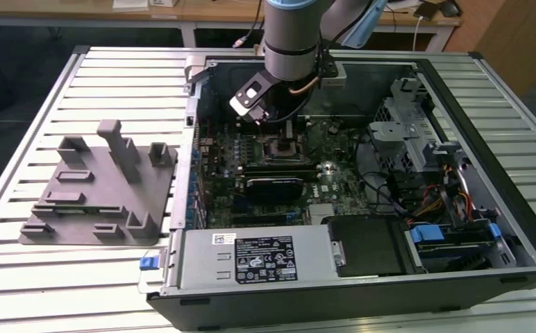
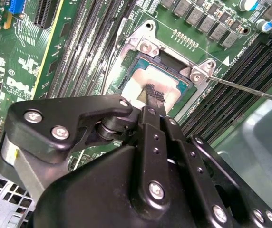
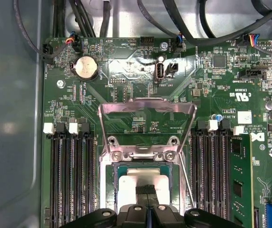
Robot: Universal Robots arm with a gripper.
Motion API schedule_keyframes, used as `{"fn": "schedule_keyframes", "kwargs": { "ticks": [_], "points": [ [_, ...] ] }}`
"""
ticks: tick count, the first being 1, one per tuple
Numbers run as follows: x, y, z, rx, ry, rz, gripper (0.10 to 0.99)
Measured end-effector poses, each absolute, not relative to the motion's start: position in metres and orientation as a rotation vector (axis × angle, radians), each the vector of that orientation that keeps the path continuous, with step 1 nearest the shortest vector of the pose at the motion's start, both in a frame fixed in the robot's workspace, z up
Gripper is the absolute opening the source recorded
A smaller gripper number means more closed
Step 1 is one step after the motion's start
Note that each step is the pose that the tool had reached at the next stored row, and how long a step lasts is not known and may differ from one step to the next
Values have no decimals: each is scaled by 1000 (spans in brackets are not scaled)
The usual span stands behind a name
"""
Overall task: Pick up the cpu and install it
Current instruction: 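Place the cpu into insertion slot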
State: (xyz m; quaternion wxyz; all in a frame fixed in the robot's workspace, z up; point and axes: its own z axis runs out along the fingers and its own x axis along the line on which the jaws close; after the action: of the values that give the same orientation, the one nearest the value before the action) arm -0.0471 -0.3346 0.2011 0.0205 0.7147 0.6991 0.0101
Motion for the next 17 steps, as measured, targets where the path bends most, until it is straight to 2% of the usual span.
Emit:
{"fn": "schedule_keyframes", "kwargs": {
  "ticks": [17],
  "points": [
    [-47, -335, 199, 2216, 2168, 31, 106]
  ]
}}
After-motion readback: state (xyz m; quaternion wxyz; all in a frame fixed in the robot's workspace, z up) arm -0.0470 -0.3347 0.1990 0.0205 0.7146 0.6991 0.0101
